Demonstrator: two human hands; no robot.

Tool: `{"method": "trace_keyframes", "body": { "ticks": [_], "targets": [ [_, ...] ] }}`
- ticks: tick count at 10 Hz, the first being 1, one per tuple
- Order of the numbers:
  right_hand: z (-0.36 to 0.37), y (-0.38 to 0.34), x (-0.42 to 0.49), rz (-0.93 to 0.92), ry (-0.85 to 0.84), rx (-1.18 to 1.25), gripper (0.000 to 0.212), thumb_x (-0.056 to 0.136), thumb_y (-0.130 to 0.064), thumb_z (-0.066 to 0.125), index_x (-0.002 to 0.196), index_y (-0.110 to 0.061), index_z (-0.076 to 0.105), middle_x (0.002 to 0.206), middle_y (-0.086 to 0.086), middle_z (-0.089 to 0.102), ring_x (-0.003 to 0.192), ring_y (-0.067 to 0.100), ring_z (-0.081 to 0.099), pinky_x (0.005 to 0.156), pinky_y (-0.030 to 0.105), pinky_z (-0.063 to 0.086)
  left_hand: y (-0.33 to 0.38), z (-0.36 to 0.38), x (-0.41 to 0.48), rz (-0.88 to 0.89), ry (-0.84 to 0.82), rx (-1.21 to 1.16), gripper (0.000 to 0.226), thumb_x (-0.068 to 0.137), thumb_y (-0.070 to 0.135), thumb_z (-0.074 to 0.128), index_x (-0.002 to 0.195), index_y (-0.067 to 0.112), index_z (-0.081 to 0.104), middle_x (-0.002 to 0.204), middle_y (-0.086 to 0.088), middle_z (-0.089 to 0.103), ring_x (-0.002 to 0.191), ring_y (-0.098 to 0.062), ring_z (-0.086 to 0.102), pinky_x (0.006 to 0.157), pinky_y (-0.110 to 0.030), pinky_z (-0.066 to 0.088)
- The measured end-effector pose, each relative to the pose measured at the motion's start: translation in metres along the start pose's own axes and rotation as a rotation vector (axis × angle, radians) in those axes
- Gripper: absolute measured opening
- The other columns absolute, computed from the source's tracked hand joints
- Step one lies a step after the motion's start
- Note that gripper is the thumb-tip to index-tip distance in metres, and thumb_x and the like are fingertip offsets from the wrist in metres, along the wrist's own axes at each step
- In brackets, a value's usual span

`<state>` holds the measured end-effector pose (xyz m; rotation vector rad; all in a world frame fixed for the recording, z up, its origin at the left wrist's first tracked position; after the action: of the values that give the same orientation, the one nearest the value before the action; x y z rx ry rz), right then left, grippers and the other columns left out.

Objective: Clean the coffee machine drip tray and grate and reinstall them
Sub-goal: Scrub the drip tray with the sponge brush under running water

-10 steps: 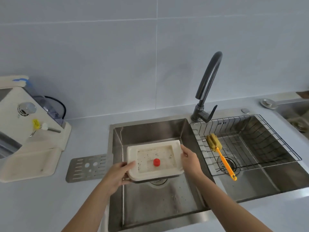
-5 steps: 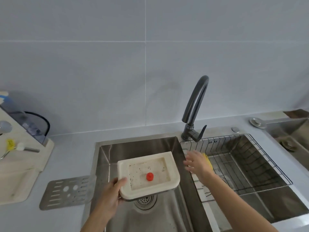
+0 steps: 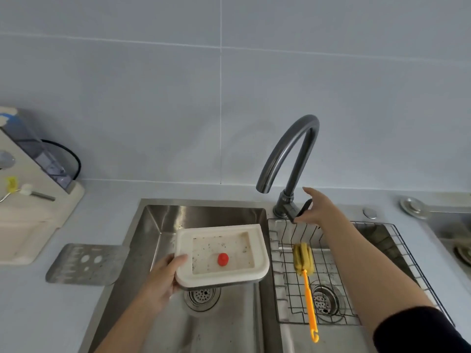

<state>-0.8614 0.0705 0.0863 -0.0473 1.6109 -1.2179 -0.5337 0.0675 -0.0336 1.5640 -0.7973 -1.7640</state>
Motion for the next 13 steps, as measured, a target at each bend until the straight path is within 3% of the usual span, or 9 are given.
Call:
{"method": "trace_keyframes", "body": {
  "ticks": [1,2,3,4,5,6,8,11,13],
  "targets": [
    [-0.005,0.003,0.059,0.032,0.019,-0.367,0.041,0.078,0.002,0.065,0.106,-0.025,0.051,0.138,0.019,0.044,0.129,0.034,0.039,0.102,0.027,0.035,0.005,0.004,0.004,0.003,-0.02,0.019,0.014,0.089,0.016,0.052,0.102,0.01,0.052,0.098,-0.014,0.066,0.085,-0.028,0.063,0.057,-0.035,0.057],
    [-0.012,0.001,0.096,-0.042,0.022,-0.757,0.04,0.063,-0.012,0.08,0.061,-0.018,0.04,0.104,0.014,0.056,0.116,0.035,0.052,0.099,0.044,0.043,0.007,0.008,0.005,0.001,-0.034,0.02,0.011,0.089,0.014,0.051,0.099,0.01,0.052,0.096,-0.013,0.066,0.082,-0.026,0.063,0.053,-0.032,0.057],
    [-0.012,-0.006,0.082,-0.102,0.134,-0.771,0.042,0.078,-0.007,0.067,0.057,-0.011,0.031,0.122,0.024,0.053,0.123,0.034,0.046,0.104,0.038,0.035,0.01,0.009,0.007,-0.001,-0.041,0.024,0.014,0.089,0.014,0.051,0.102,0.01,0.052,0.096,-0.013,0.066,0.083,-0.026,0.063,0.056,-0.033,0.057],
    [-0.016,-0.01,0.071,-0.177,0.186,-0.72,0.04,0.08,-0.01,0.066,0.057,-0.009,0.033,0.116,0.021,0.055,0.121,0.035,0.047,0.105,0.038,0.035,0.012,0.01,0.008,-0.001,-0.045,0.028,0.015,0.089,0.014,0.051,0.103,0.008,0.052,0.096,-0.013,0.065,0.083,-0.026,0.063,0.06,-0.036,0.055],
    [-0.015,0.009,0.075,0.021,0.123,-0.154,0.005,0.094,-0.004,0.041,0.09,-0.002,0.043,0.126,0.015,0.045,0.13,0.033,0.038,0.109,0.035,0.029,0.014,0.01,0.008,-0.006,-0.047,0.017,0.012,0.088,0.013,0.052,0.099,0.007,0.054,0.092,-0.012,0.065,0.08,-0.026,0.062,0.057,-0.035,0.054],
    [-0.017,0.006,0.077,-0.059,0.087,-0.467,0.012,0.097,0.0,0.027,0.102,0.002,0.038,0.141,0.021,0.033,0.132,0.033,0.034,0.108,0.037,0.028,0.014,0.011,0.007,-0.008,-0.043,0.012,0.003,0.088,0.011,0.051,0.089,0.011,0.054,0.088,-0.011,0.064,0.077,-0.025,0.062,0.048,-0.032,0.055],
    [-0.011,0.022,0.078,0.118,0.025,-0.011,0.011,0.097,-0.002,0.026,0.091,0.001,0.035,0.126,0.02,0.038,0.13,0.032,0.038,0.11,0.046,0.028,0.013,0.013,0.007,-0.013,-0.045,0.01,0.002,0.088,0.011,0.051,0.088,0.011,0.053,0.088,-0.011,0.063,0.076,-0.025,0.06,0.044,-0.029,0.054],
    [-0.01,0.027,0.074,0.133,0.027,0.062,0.043,0.097,-0.001,0.023,0.139,0.002,0.015,0.145,0.022,0.028,0.132,0.035,0.035,0.11,0.051,0.023,0.01,0.019,0.01,-0.028,-0.08,0.01,0.006,0.089,0.012,0.051,0.093,0.009,0.054,0.091,-0.011,0.064,0.079,-0.025,0.062,0.05,-0.03,0.055],
    [-0.011,0.027,0.078,0.13,0.02,0.062,0.041,0.097,-0.002,0.023,0.138,0.002,0.018,0.144,0.022,0.03,0.132,0.035,0.036,0.112,0.051,0.022,0.008,0.021,0.012,-0.036,-0.09,0.005,0.008,0.088,0.012,0.052,0.095,0.011,0.055,0.093,-0.011,0.065,0.082,-0.026,0.063,0.056,-0.033,0.056]
  ]
}}
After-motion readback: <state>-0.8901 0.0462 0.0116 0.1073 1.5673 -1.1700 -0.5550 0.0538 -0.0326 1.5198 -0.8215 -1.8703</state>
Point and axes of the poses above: each hand's wrist, its own x-axis towards the middle knuckle, its own z-axis out of the palm, y = z × x, the point moved 9 cm from there along x, towards the middle knuckle
